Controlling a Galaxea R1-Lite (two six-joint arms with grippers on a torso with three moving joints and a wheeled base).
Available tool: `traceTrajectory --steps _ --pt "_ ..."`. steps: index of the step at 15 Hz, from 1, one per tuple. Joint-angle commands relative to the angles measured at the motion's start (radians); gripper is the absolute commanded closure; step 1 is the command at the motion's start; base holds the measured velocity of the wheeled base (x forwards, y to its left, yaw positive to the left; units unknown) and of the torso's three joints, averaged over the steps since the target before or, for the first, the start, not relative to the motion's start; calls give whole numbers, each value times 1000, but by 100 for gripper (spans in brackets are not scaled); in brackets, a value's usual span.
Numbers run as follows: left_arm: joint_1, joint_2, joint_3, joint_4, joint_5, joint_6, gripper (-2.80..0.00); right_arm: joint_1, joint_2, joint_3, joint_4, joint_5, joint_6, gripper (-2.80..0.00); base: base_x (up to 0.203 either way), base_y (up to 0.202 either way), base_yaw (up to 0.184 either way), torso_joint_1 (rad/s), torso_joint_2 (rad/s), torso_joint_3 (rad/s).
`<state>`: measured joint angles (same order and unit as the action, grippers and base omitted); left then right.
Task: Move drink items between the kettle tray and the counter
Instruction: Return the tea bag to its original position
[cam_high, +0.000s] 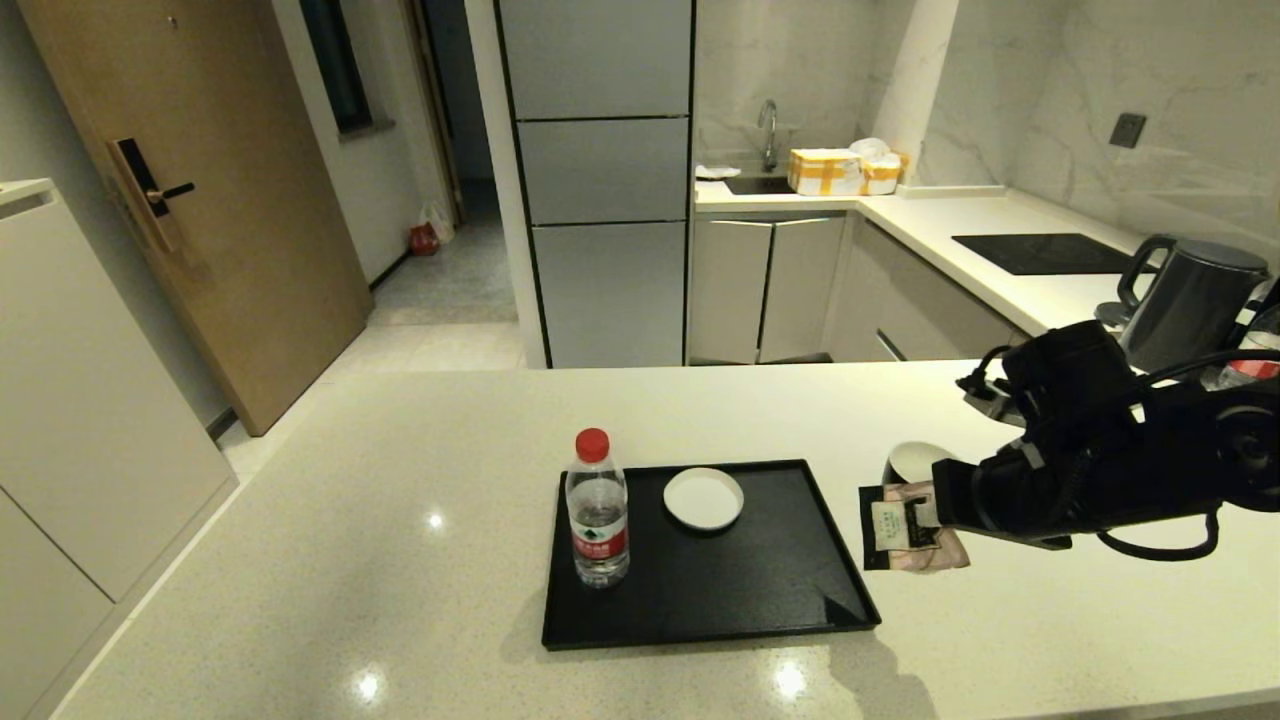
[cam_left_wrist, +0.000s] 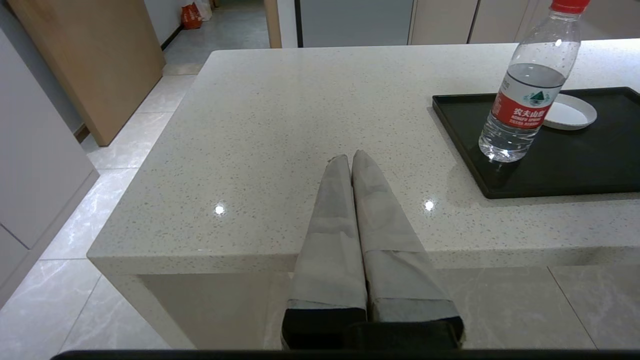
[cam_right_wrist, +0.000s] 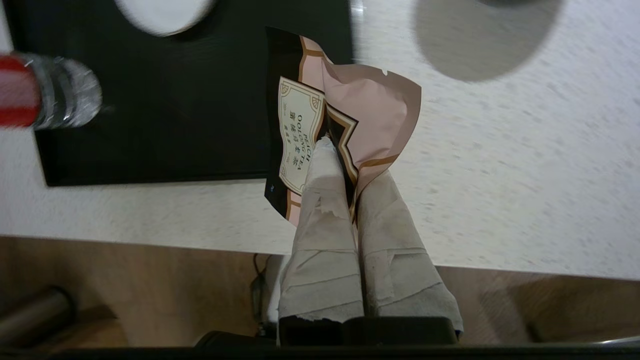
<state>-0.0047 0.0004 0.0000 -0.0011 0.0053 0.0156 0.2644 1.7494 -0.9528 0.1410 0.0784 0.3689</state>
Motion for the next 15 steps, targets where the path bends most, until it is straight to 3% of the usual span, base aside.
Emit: traceTrajectory --steps 1,8,15 --pt "0 -2 2 0 1 0 0 83 29 -37 8 -24 3 0 0 0 0 0 0 0" --pt "0 -2 2 0 1 0 0 153 333 -172 1 -33 16 0 0 0 0 0 0 0" --pt "0 -2 2 0 1 0 0 170 454 -282 -1 -60 17 0 0 0 0 0 0 0"
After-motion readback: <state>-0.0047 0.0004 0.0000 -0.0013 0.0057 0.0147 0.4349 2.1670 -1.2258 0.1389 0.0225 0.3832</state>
